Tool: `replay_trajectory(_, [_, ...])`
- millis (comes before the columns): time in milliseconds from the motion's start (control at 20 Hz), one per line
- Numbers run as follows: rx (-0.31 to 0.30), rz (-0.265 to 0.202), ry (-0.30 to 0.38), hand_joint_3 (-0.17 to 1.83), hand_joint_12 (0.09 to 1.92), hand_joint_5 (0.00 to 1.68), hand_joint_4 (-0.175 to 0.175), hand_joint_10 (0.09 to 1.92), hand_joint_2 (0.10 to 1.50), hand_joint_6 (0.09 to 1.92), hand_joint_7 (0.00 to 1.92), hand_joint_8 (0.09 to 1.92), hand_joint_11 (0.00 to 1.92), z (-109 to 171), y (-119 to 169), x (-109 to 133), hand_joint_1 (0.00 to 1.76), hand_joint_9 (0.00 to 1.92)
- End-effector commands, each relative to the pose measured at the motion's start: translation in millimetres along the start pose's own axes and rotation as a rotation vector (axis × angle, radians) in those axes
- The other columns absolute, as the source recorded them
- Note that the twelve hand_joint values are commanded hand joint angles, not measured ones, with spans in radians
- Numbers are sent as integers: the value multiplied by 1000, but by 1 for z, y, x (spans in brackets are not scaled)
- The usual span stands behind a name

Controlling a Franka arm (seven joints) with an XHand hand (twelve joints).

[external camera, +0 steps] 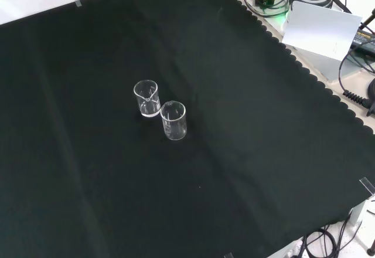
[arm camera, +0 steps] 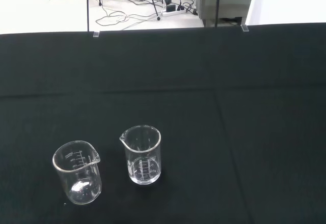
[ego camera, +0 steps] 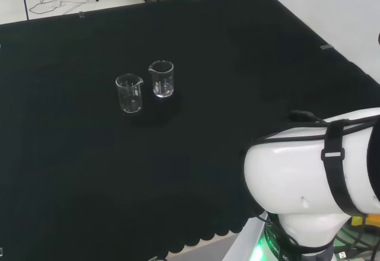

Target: Pick up the beaker on the right.

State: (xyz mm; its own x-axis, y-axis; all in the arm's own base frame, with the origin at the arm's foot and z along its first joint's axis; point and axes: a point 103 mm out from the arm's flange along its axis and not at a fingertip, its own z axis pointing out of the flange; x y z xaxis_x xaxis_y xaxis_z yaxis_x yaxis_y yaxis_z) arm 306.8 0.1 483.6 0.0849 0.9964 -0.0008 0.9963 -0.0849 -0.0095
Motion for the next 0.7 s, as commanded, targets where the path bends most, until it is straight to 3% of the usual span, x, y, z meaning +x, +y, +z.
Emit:
replay_trajectory(50, [-14,2,-33,531,1326,260,-21,699,1073,309,28,572,4,0,-3,15,320,157])
replay_trajectory(200, [-11,5,-25,372,1300,260,-10,670,1251,238,5,522,0,-1,-2,19,148,130])
replay_trajectory(700, [21,34,13,302,1293,280,-9,661,1295,199,5,513,0,15,18,-39,132,128])
